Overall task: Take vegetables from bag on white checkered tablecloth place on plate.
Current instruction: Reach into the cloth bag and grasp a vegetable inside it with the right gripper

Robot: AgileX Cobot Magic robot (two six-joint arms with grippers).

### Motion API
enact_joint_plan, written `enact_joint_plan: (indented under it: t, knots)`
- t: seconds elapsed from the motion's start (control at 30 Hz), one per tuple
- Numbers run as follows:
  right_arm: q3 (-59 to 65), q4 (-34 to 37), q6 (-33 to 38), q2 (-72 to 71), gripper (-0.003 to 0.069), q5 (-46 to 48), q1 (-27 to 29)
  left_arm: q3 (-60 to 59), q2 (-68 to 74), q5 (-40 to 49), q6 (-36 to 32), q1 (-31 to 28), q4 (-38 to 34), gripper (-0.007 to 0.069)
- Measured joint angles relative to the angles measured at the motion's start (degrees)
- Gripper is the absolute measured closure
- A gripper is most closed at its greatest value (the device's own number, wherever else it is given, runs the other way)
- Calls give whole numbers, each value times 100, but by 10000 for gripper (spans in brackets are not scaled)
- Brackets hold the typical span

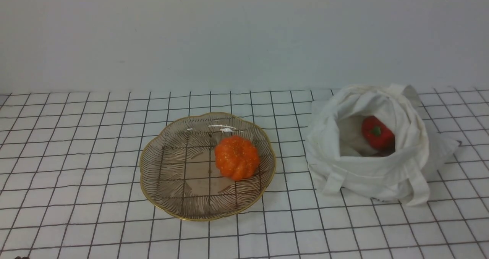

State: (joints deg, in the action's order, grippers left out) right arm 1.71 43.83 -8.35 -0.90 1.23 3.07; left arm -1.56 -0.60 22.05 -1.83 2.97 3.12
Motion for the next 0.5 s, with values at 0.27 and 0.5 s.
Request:
enact_joint_plan:
  t: [0.27, 0.5]
  knots:
    - [-1546, -413, 908, 451, 671, 1075, -159, 0, 0, 0, 0, 0, 0, 633]
    - [-3512, -936, 2014, 2992, 671, 3382, -171, 0, 0, 0, 0, 0, 0, 633]
